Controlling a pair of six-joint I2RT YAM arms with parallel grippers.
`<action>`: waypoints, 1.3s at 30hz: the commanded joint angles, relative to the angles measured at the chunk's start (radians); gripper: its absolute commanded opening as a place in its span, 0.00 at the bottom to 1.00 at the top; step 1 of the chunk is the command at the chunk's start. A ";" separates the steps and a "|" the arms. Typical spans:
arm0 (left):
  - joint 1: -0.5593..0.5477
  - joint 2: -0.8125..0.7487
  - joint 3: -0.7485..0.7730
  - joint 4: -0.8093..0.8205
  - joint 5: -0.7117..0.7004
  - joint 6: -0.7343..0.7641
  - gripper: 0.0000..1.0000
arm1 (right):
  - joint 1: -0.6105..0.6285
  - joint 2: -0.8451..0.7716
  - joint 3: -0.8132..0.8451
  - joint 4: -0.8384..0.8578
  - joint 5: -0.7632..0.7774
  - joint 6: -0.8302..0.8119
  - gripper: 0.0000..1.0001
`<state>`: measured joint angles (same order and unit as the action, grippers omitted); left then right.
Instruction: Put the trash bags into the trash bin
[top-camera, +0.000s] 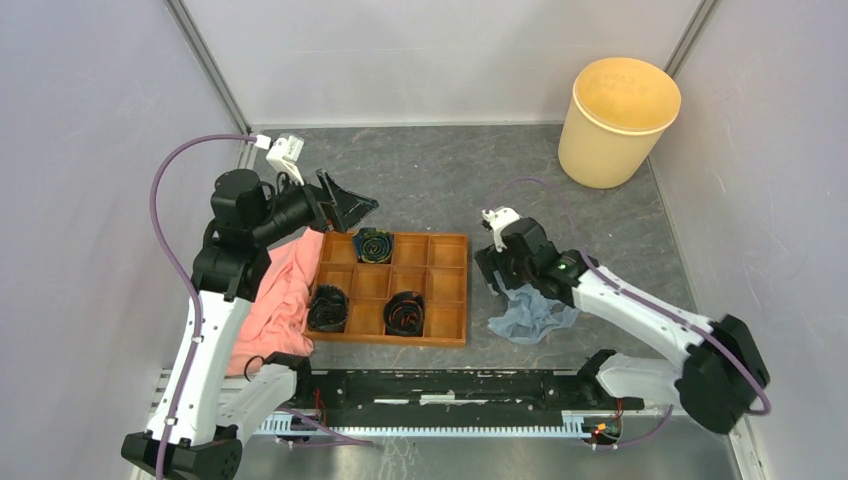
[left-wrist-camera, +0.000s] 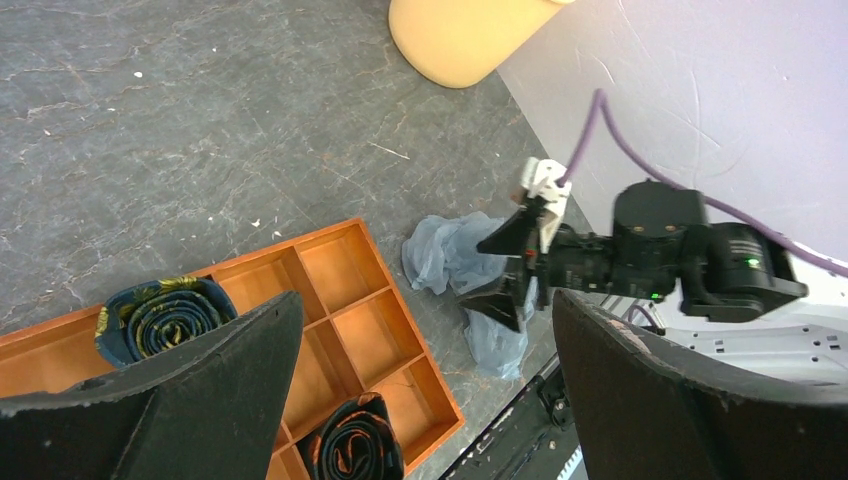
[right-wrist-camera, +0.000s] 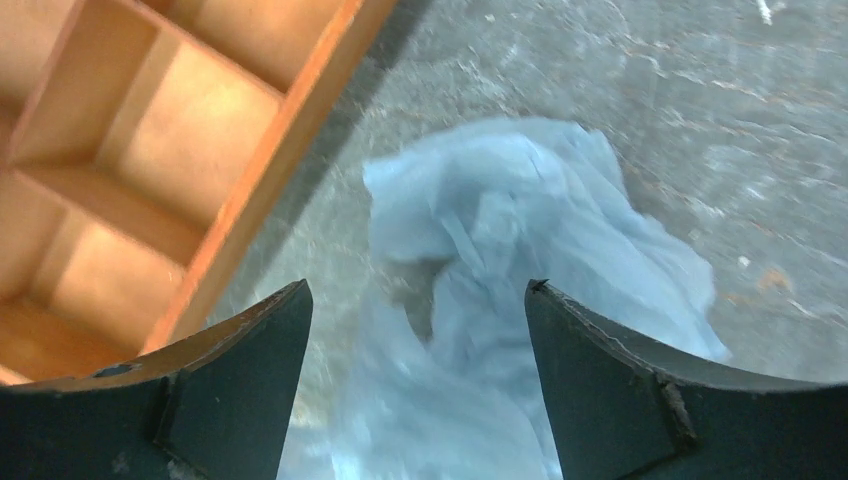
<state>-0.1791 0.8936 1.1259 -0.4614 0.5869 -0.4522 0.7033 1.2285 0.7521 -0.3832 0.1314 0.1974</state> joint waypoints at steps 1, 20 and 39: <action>-0.002 0.005 -0.008 0.048 0.042 -0.045 1.00 | 0.002 -0.153 0.070 -0.222 0.027 -0.087 0.86; -0.887 0.349 -0.220 0.404 -0.350 -0.161 1.00 | -0.129 -0.588 0.087 -0.235 0.303 0.023 0.89; -0.966 0.793 0.015 0.365 -0.565 -0.089 0.15 | -0.128 -0.698 -0.010 -0.216 0.302 0.003 0.89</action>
<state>-1.1603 1.7008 1.0424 -0.0933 0.0971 -0.5804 0.5758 0.5308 0.7486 -0.6449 0.4210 0.2047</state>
